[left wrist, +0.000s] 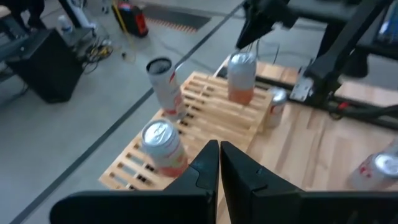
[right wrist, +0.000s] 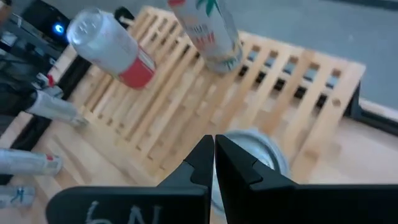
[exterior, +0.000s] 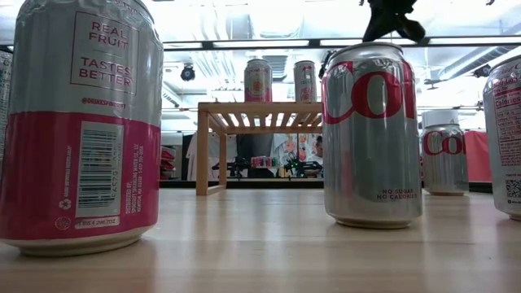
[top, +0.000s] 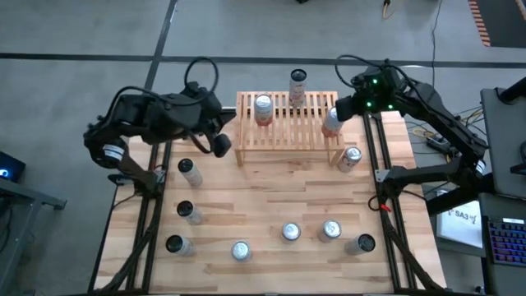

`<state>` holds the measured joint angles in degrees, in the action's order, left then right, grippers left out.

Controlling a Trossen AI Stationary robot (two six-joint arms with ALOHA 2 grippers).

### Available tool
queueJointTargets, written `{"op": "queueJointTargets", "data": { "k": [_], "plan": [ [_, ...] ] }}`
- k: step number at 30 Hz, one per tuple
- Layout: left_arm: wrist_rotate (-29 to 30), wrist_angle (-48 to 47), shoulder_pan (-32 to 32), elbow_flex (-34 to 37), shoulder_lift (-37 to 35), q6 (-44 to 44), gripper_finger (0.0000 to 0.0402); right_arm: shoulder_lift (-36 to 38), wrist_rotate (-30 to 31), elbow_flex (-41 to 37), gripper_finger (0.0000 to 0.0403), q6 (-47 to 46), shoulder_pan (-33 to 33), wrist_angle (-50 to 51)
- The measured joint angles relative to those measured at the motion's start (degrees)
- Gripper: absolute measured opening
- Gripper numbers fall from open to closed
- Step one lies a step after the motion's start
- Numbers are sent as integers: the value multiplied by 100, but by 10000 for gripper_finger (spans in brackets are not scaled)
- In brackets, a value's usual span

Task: Place canned beverage on shelf
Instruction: Put the orange and white soda can on the shelf

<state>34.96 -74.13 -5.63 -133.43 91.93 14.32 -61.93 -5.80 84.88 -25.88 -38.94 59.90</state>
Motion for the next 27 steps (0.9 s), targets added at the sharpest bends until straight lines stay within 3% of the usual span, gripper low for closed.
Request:
{"op": "queueJointTargets", "data": {
  "k": [6,15,21,27],
  "plan": [
    [-2,762,-61,759,-242,-187,0,-187,-2,0,9,49,7,-360],
    [-303,3067,-58,3334,-1500,-110,0,-346,-52,12,9,61,7,-301],
    [-273,4137,-54,4504,-2318,128,0,-398,-11,549,9,258,7,529],
    [-264,4470,-54,4772,-2609,-18,0,-398,443,1152,9,323,7,1636]
  ]
}}
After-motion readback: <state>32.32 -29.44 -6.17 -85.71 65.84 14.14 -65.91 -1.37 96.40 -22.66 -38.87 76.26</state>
